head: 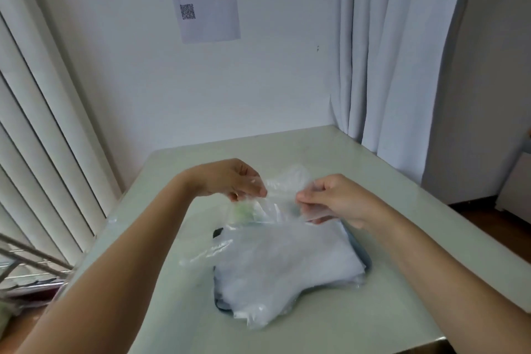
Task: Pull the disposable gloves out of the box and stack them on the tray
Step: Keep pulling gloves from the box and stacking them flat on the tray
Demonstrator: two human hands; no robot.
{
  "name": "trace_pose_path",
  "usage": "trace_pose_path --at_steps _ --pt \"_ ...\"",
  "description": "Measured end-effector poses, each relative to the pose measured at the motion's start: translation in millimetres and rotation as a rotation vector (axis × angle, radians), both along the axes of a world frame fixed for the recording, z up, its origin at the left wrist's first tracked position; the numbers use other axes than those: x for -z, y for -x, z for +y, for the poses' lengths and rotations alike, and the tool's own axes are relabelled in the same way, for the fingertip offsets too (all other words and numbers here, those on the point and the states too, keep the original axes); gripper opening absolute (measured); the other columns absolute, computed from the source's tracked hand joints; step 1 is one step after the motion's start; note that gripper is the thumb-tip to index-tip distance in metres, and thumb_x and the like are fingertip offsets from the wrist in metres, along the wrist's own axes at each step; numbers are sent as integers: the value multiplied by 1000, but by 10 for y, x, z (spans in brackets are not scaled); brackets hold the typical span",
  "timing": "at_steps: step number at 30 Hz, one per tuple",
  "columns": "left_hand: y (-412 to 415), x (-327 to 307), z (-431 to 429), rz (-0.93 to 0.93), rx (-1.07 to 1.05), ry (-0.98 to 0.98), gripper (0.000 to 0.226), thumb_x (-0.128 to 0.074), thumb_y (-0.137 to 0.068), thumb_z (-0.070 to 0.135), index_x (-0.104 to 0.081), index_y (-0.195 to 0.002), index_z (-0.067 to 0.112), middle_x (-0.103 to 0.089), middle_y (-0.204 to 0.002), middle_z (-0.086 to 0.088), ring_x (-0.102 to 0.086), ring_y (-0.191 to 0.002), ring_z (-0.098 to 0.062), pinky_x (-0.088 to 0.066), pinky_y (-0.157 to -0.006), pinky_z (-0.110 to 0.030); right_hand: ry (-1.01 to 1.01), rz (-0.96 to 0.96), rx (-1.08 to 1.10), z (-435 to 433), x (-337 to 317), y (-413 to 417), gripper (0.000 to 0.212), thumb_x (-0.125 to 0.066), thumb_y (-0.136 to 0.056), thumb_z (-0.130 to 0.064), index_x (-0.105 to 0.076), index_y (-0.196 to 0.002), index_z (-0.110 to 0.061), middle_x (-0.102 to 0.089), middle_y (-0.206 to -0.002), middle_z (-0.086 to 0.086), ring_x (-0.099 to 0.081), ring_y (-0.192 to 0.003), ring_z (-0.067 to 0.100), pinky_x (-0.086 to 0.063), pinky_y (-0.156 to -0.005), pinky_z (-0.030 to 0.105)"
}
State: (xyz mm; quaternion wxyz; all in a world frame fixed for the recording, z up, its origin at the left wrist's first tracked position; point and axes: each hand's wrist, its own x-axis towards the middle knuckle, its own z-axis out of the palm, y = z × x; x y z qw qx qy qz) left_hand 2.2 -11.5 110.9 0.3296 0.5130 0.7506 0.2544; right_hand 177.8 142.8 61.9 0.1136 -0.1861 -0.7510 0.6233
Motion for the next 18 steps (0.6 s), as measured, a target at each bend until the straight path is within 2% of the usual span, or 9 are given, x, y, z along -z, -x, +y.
trace_pose_path --at_steps 2,4,7,10,12,15,18 --pt "0 206 124 33 -41 52 24 -69 -88 20 -66 -65 26 -54 -58 10 -49 -58 -10 -46 -60 -20 -11 -38 72 61 196 -57 18 -65 -89 -7 -66 -72 -1 -62 -61 9 -60 -50 13 -51 -51 21" --pt "-27 392 259 89 -81 94 15 -72 -86 24 -66 -72 19 -56 -59 10 -52 -59 -9 -45 -57 -15 -42 -66 158 125 388 -96 20 -63 -89 -4 -64 -70 -1 -59 -55 7 -57 -45 12 -50 -49 23" --pt "-49 631 439 258 -84 150 24 -73 -83 31 -61 -64 24 -55 -61 8 -48 -56 -8 -40 -53 -11 -117 -142 265 191 630 -125 21 -62 -88 -2 -60 -67 -3 -56 -47 3 -54 -38 10 -47 -43 22" --pt "-46 779 532 292 -101 195 21 -72 -83 34 -63 -69 21 -61 -71 2 -55 -59 -8 -45 -55 -13 -218 -219 290 228 781 -125 18 -62 -86 -7 -61 -68 -3 -56 -48 2 -55 -38 12 -52 -43 26" --pt "-45 814 562 390 -120 213 24 -71 -84 33 -66 -79 11 -59 -75 0 -60 -69 -17 -43 -55 -17 -315 -274 283 237 832 -121 19 -60 -87 -12 -58 -69 -5 -57 -53 3 -58 -39 14 -51 -47 26" --pt "-29 865 563 582 -255 88 32 -73 -81 32 -64 -103 9 -60 -98 -5 -58 -93 -23 -49 -68 -26 -426 -322 281 234 861 -102 22 -59 -87 -15 -52 -67 -8 -58 -57 5 -60 -39 16 -47 -45 24" --pt "-61 912 496 606 -303 -81 44 -76 -79 36 -58 -114 18 -57 -107 2 -54 -92 -16 -46 -82 -28 -464 -344 282 230 865 -64 21 -58 -88 -15 -55 -69 -6 -62 -65 10 -60 -44 21 -51 -47 28"
